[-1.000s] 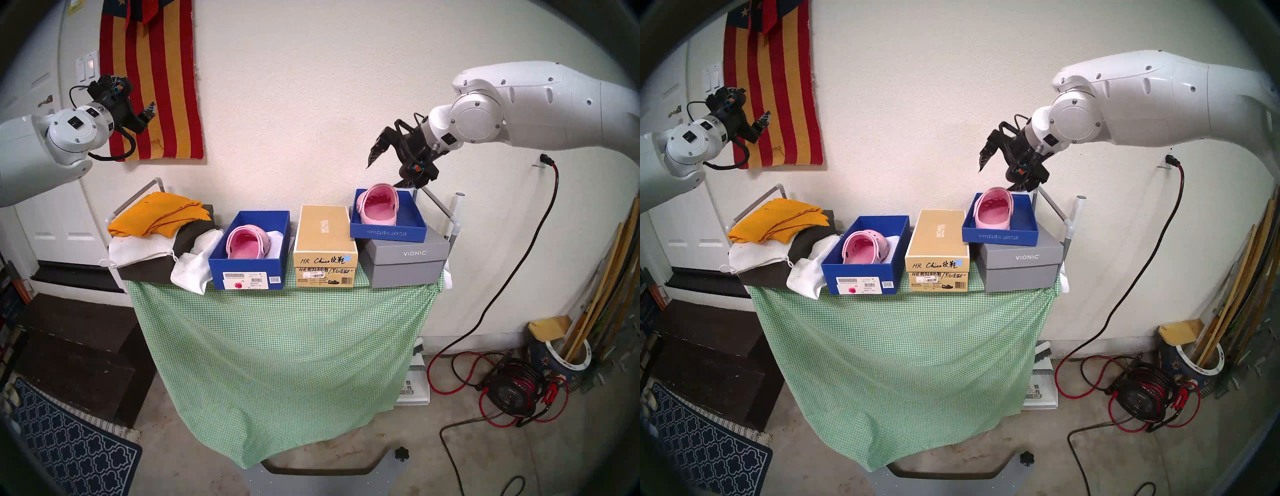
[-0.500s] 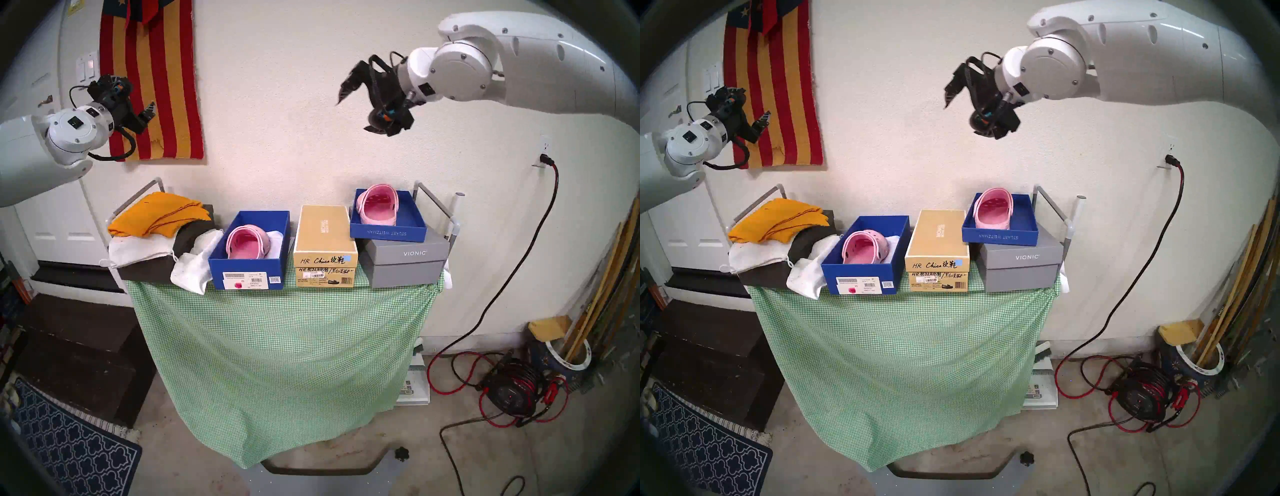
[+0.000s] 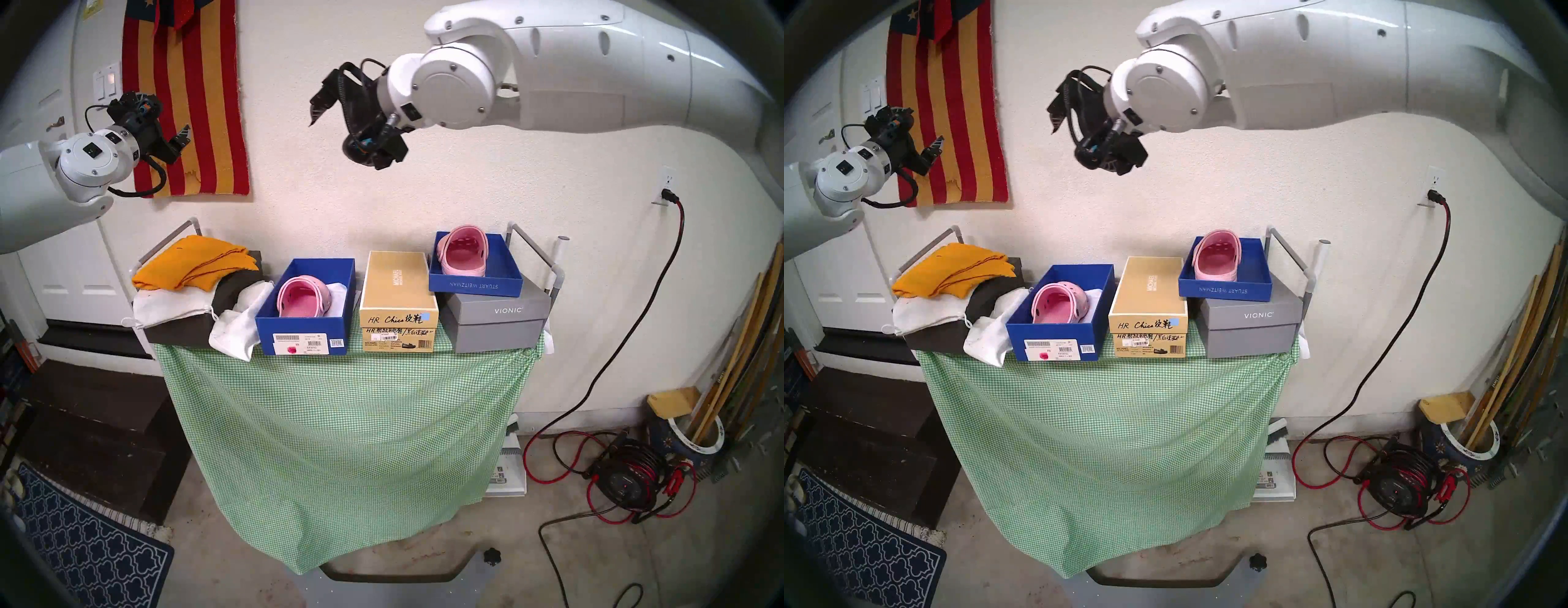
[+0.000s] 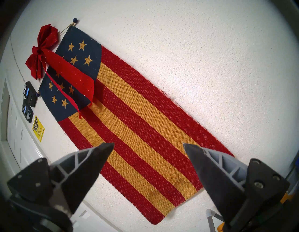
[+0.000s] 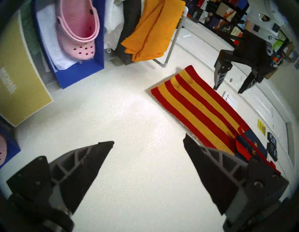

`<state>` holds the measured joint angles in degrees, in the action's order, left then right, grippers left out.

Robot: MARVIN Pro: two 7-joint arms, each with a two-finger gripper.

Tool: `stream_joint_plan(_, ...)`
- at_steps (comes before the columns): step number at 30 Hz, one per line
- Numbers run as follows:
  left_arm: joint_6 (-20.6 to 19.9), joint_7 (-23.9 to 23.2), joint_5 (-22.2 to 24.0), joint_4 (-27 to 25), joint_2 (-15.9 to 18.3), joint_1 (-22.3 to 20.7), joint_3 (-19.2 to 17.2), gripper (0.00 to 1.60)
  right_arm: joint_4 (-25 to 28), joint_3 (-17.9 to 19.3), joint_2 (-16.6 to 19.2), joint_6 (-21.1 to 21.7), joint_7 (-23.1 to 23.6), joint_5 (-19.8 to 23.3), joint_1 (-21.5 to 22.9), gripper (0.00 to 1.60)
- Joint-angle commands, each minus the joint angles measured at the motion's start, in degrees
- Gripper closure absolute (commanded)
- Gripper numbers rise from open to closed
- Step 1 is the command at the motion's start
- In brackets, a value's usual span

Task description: Take shoe out of the box

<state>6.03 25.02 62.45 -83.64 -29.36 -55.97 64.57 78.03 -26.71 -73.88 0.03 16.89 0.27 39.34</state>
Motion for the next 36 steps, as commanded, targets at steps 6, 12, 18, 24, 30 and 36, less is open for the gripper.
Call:
stream_joint_plan(6,-0.01,0.00,0.00,0.01,0.00,-0.01,0.00,0.00,-3.49,6.69,-10.96,8.26,-0.38,4.01,-10.24,0.00)
stream_joint_plan(12,-0.01,0.00,0.00,0.01,-0.01,-0.01,0.00,0.00,-3.25,8.94,-14.46,13.36,0.79,6.72,-13.82,0.00)
stream_joint_plan(18,-0.01,0.00,0.00,0.01,-0.01,-0.01,0.00,0.00,-5.58,9.34,-18.78,19.59,3.25,11.60,-16.90,0.00)
stream_joint_plan(24,-0.01,-0.01,0.01,0.01,-0.01,-0.01,0.00,0.00,-6.86,8.63,-20.20,26.12,5.08,14.79,-18.18,0.00)
stream_joint_plan(30,-0.02,-0.01,0.01,0.01,-0.01,-0.01,-0.01,0.00,-7.09,7.14,-21.73,33.05,5.67,15.55,-19.53,0.00)
stream_joint_plan(36,-0.01,-0.01,0.01,0.01,-0.01,-0.01,0.00,0.00,-8.69,7.34,-20.90,34.81,2.28,17.35,-24.52,0.00)
